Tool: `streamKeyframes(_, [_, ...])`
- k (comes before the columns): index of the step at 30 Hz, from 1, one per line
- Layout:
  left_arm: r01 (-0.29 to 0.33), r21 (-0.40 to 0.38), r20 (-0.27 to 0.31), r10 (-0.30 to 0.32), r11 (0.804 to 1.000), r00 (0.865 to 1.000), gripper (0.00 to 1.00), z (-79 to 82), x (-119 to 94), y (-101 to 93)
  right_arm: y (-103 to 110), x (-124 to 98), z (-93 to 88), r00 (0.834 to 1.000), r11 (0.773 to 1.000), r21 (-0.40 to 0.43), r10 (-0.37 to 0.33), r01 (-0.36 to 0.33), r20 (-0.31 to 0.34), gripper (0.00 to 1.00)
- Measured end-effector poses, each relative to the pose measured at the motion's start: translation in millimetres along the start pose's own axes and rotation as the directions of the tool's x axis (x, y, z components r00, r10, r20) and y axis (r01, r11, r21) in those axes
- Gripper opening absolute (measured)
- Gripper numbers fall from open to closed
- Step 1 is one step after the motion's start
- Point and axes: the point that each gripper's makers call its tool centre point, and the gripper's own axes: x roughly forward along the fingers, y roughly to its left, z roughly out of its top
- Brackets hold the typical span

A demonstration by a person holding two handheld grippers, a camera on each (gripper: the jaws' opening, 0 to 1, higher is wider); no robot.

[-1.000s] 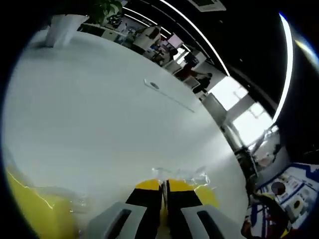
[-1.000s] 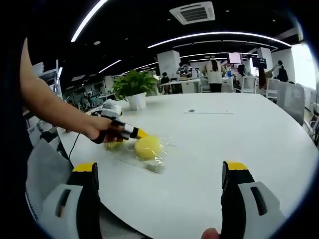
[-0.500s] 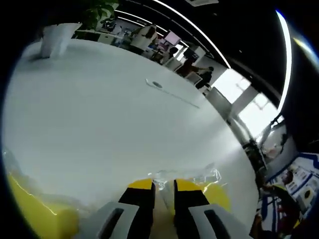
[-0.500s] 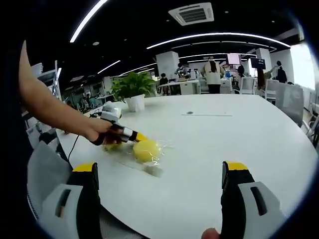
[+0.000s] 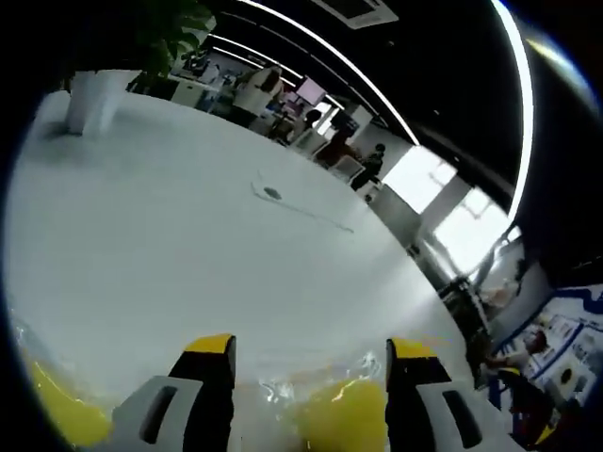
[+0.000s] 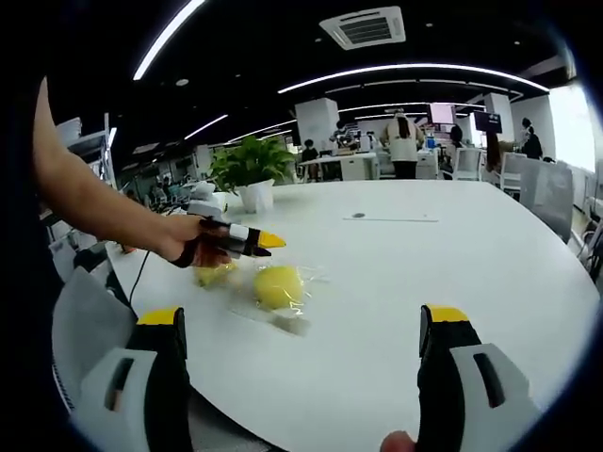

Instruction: Compare the silicone blocks by pressing each to a similar depth, holding the contact briefly, and releasing to observe deformation and rebound differences across the visible hardness samples.

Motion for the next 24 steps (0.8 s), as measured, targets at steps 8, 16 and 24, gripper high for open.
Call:
streamKeyframes(8, [0.102, 0.142, 0.092, -0.116, 0.985, 0.989, 1.00, 69.7, -40.4, -5.5, -6.0, 12.8, 9.4, 1.000, 1.000, -0.015, 0.007, -0.007, -0.017, 0.96])
streamKeyframes(16, [0.114, 0.424, -0.041, -0.106, 0.898, 0.993, 1.00, 66.1, -102.3, 1.9, -20.4, 29.0, 28.6, 1.000, 0.999, -0.034, 0.008, -0.009, -0.010, 0.96])
streamKeyframes(24, [0.099, 0.438, -0.009, -0.106, 0.894, 0.994, 1.00, 75.1, -160.3, 3.6, -32.9, 42.1, 40.5, 0.999, 0.999, -0.052, -0.009, 0.007, -0.038, 0.96])
